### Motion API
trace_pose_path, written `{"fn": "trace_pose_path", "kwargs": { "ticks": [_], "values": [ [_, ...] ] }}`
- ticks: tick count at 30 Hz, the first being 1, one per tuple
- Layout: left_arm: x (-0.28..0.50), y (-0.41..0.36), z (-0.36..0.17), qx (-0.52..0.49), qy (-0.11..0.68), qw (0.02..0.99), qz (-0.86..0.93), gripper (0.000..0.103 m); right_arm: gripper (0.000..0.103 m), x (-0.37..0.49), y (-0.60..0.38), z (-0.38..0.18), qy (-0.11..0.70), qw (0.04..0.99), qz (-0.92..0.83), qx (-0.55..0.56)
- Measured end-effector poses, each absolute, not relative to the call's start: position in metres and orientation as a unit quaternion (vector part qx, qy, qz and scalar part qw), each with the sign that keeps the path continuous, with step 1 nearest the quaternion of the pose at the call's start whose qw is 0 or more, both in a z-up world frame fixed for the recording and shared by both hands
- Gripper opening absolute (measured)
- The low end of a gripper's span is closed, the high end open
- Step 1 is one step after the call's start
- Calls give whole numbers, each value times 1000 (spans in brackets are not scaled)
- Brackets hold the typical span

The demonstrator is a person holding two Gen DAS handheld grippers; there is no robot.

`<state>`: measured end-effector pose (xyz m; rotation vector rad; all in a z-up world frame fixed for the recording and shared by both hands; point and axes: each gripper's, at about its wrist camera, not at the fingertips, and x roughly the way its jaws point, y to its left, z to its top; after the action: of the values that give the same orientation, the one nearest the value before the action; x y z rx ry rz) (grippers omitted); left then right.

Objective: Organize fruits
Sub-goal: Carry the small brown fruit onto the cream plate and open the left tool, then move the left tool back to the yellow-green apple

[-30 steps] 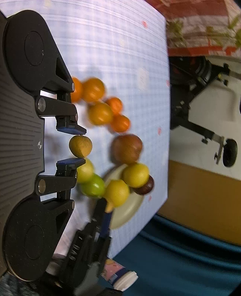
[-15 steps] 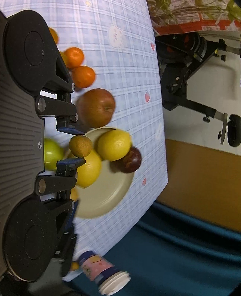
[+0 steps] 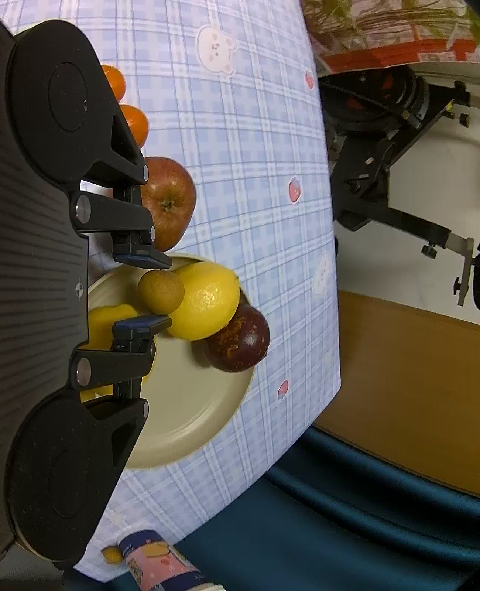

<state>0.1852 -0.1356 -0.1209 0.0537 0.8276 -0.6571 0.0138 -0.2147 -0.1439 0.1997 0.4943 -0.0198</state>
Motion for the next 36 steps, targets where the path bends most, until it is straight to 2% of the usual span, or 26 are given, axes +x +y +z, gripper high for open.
{"fn": "trace_pose_path", "kwargs": {
  "ticks": [16,18,20,22,36],
  "values": [
    [194,-136,-125,18,401,861,-311,29,31,17,-212,-145,245,964,-7,101],
    [194,-135,-124,16,403,860,-313,31,31,17,-212,-145,245,964,-7,101],
    [195,-134,-124,6,403,857,-321,39,32,17,-212,-145,245,964,-7,101],
    [194,-132,-121,3,399,857,-325,43,32,17,-212,-145,245,964,-7,101],
    [142,-90,-89,11,324,884,-338,44,39,8,-198,-135,210,976,2,64]
  ]
}}
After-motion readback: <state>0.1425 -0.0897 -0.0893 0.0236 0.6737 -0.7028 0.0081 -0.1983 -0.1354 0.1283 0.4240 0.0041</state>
